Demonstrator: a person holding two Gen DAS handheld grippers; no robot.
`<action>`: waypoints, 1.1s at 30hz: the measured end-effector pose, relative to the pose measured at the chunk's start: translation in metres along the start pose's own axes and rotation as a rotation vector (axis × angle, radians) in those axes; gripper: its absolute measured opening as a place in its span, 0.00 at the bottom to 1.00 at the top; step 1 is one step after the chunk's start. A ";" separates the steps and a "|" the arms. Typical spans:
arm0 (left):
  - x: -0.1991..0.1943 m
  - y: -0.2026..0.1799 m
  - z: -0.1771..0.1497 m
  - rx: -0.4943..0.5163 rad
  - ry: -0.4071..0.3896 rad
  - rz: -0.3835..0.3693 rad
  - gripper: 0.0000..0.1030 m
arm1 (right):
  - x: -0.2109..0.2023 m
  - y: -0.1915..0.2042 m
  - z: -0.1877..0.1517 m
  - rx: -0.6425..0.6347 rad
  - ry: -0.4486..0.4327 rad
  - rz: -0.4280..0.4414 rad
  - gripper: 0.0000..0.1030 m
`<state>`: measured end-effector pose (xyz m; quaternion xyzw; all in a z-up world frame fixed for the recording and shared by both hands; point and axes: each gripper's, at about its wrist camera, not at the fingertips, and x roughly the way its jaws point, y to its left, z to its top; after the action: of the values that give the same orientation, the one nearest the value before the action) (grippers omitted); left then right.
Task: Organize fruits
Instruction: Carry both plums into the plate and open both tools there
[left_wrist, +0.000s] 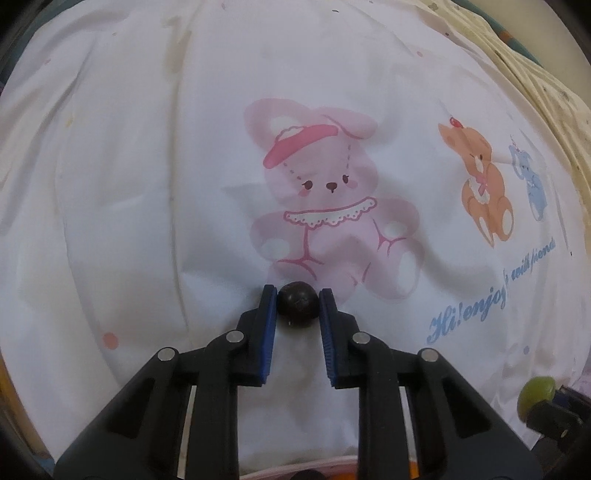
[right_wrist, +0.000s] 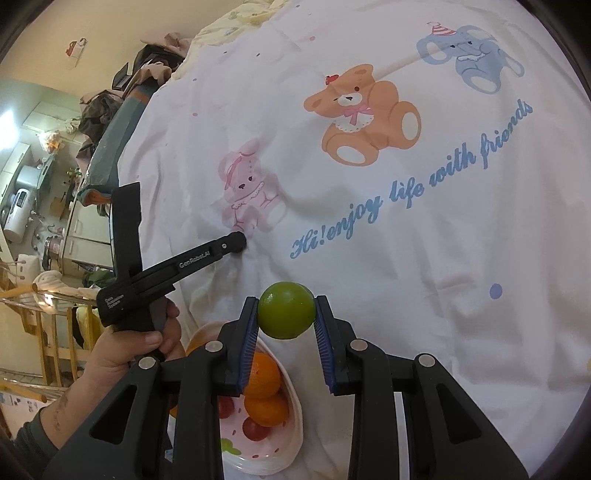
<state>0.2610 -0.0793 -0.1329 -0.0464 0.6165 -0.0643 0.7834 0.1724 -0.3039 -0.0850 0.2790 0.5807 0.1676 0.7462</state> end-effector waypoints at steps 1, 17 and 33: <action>-0.004 0.001 -0.001 -0.002 -0.004 -0.002 0.18 | -0.001 0.001 0.000 -0.004 -0.002 0.001 0.30; -0.127 0.023 -0.069 0.025 -0.130 -0.045 0.18 | -0.024 0.031 -0.028 -0.093 -0.028 0.060 0.31; -0.102 -0.012 -0.189 0.036 0.007 -0.042 0.19 | -0.031 0.017 -0.068 -0.065 -0.030 0.038 0.31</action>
<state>0.0532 -0.0733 -0.0774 -0.0450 0.6168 -0.0922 0.7804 0.0997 -0.2931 -0.0624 0.2682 0.5585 0.1963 0.7601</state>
